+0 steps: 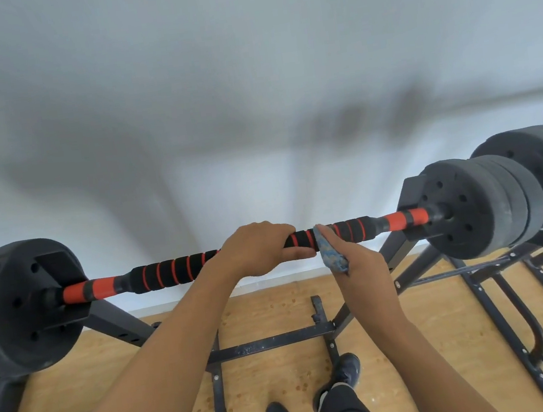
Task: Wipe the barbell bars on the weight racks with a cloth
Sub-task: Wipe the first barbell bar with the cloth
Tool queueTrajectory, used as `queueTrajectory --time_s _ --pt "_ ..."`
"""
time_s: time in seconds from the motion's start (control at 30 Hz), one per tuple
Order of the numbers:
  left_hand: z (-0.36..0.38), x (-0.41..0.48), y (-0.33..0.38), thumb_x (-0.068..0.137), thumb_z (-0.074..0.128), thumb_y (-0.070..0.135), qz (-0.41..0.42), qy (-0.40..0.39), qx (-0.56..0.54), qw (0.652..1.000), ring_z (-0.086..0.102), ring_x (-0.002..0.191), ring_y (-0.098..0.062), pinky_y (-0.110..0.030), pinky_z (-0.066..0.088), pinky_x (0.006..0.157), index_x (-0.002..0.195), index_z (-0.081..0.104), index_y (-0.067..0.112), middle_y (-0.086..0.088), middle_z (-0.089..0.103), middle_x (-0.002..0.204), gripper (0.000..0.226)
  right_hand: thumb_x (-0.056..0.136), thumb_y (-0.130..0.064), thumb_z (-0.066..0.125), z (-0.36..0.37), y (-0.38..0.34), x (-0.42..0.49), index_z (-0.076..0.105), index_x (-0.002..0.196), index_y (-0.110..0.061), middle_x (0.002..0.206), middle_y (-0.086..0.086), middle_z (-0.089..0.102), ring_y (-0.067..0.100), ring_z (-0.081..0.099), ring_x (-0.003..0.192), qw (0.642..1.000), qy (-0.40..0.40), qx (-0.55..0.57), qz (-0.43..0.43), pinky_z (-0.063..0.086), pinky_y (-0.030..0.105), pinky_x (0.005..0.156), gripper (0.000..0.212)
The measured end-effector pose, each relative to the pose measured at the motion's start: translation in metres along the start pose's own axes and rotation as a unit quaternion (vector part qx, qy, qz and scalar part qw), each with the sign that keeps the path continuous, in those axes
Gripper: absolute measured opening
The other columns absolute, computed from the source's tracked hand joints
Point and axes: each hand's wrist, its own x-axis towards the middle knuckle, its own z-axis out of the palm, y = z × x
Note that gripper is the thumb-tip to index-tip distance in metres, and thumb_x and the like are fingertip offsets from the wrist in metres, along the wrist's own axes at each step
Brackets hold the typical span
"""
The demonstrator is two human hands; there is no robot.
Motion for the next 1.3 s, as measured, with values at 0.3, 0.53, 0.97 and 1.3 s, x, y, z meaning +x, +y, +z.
queueTrajectory --time_s 0.3,0.53,0.97,1.3 --pt "-0.013 0.007 -0.007 0.090 0.053 0.078 -0.024 -0.097 -0.201 0.974 0.064 0.057 -0.012 -0.034 0.058 0.070 0.097 0.065 0.014 0.003 0.072 0.075 0.066 0.095 -0.006 0.062 -0.014 0.009 -0.021 0.048 0.144 -0.048 0.082 -0.014 0.066 0.006 0.056 0.066 0.999 -0.015 0.032 0.002 0.047 0.022 0.054 0.066" --pt "0.019 -0.017 0.013 0.097 0.042 0.074 0.020 0.197 0.084 0.977 0.062 0.075 -0.009 -0.031 0.059 0.070 0.116 0.055 0.028 0.013 0.063 0.093 0.051 0.102 -0.015 0.054 -0.031 -0.011 0.034 0.054 0.145 -0.027 0.105 -0.005 0.071 0.008 0.065 0.090 0.997 -0.043 -0.052 -0.029 0.051 0.018 0.081 0.044" --pt "-0.008 0.012 0.000 0.099 0.036 0.073 0.018 -0.068 -0.117 0.991 0.063 0.060 -0.013 -0.030 0.056 0.066 0.096 0.060 0.019 0.003 0.069 0.078 0.059 0.099 -0.017 0.053 -0.015 -0.004 0.002 0.026 0.151 -0.057 0.098 -0.010 0.062 0.009 0.059 0.084 0.997 -0.031 -0.072 -0.008 0.054 0.028 0.069 0.071" --pt "-0.017 0.015 -0.003 0.098 0.036 0.074 -0.004 -0.122 -0.243 0.962 0.069 0.065 -0.014 -0.034 0.058 0.072 0.103 0.067 0.017 0.003 0.074 0.083 0.065 0.096 -0.013 0.057 -0.018 0.000 -0.008 0.026 0.149 -0.059 0.086 -0.016 0.053 0.006 0.051 0.076 0.996 -0.032 -0.086 -0.009 0.036 0.017 0.055 0.077"
